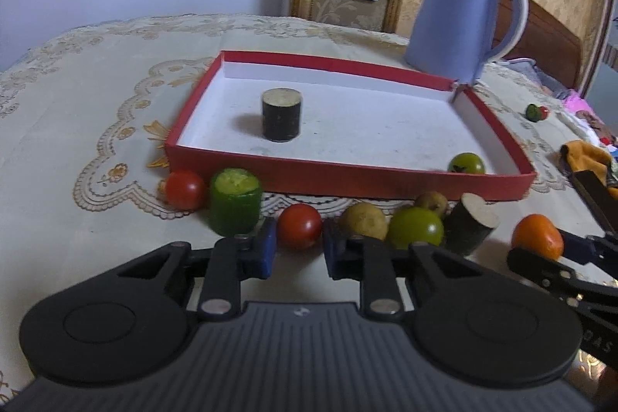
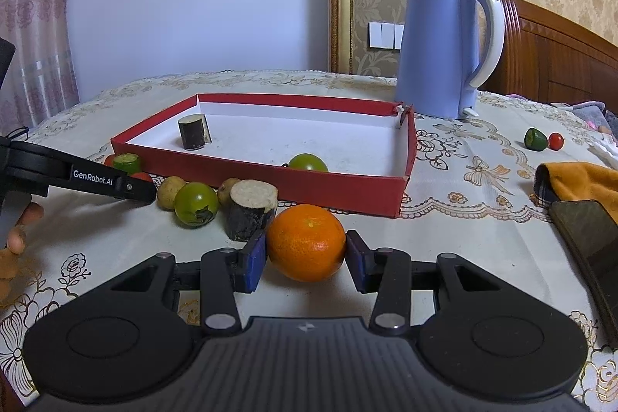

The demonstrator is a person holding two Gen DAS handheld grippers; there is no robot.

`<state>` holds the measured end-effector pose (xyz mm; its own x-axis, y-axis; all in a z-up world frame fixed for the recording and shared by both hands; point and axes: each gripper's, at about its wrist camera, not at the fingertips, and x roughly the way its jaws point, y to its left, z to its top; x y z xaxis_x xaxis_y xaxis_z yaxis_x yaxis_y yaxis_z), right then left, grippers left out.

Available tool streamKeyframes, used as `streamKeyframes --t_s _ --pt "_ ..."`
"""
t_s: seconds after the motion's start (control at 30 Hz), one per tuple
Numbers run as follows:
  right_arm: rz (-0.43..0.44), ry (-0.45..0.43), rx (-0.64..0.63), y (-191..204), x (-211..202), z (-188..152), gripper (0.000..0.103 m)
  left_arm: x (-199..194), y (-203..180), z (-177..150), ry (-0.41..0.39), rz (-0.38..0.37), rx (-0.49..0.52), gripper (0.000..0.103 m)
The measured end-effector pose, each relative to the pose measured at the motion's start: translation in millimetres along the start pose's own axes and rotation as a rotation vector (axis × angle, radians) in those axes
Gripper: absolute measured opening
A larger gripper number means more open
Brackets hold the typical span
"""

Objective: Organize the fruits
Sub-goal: 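Lower the left tool onto the red cherry tomato and close it, then carry the cherry tomato into the red tray and open the left tool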

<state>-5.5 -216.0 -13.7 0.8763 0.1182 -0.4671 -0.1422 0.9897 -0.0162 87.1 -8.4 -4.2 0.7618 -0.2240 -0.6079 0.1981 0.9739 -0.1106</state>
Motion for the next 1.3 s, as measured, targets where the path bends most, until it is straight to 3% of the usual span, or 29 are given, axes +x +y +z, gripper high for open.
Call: streamKeyframes --t_s 0.27,0.57,1.03,1.3 --pt "0.003 -0.016 0.001 -1 -4 1 0.043 -21 -5 -1 -0.078 0.01 0.052 0.022" --pt "0.009 -0.04 0.003 -4 -12 3 0.043 -20 -22 30 -0.113 0.05 0.09 0.022" --pt "-0.002 -0.091 0.009 -13 -32 10 0.043 47 -65 82 -0.073 0.122 0.164 0.023" --pt "0.012 -0.099 0.009 -16 -34 10 0.043 99 -76 104 0.001 0.145 0.163 0.023"
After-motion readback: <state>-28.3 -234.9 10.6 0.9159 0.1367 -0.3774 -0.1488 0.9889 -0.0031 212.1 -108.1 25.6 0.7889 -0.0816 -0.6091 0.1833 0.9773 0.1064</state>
